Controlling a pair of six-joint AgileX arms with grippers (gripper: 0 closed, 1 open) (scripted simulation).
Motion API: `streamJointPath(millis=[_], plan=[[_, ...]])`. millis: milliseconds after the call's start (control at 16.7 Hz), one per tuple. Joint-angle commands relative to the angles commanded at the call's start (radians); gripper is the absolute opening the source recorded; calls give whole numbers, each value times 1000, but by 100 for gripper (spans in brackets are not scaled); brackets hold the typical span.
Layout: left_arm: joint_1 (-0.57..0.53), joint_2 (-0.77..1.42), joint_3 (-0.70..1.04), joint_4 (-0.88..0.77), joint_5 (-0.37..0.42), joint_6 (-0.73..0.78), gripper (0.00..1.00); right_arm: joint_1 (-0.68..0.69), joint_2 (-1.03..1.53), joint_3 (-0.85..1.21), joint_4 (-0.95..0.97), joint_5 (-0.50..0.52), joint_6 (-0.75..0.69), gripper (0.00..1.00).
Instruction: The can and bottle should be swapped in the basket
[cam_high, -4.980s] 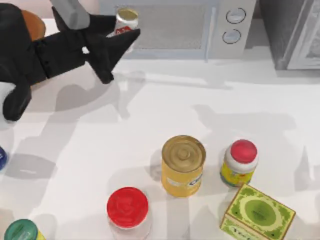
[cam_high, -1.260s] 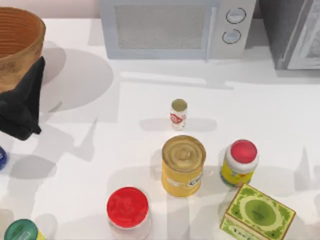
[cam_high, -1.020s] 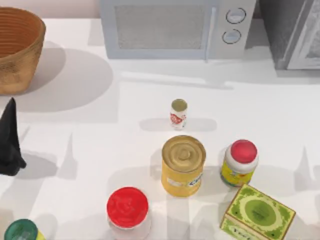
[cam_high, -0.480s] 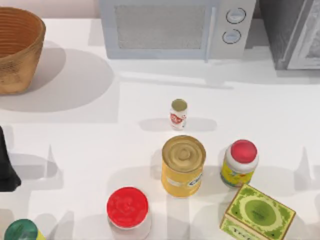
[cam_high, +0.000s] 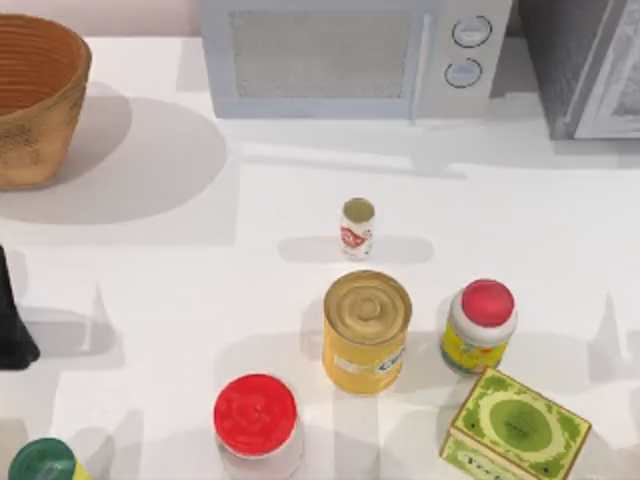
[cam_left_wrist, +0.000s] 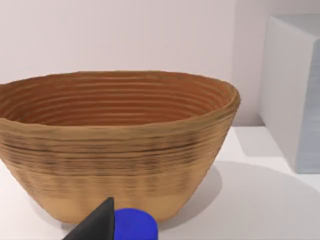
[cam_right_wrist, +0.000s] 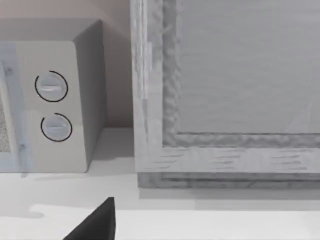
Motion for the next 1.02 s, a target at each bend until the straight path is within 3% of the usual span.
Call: streamJointPath(millis=[720,1020], plan=[[277,1055,-37,846,281,95,100,0,0,0,0,0,0,100],[355,1336,-49,1078,360,121,100,0,0,0,0,0,0,100]])
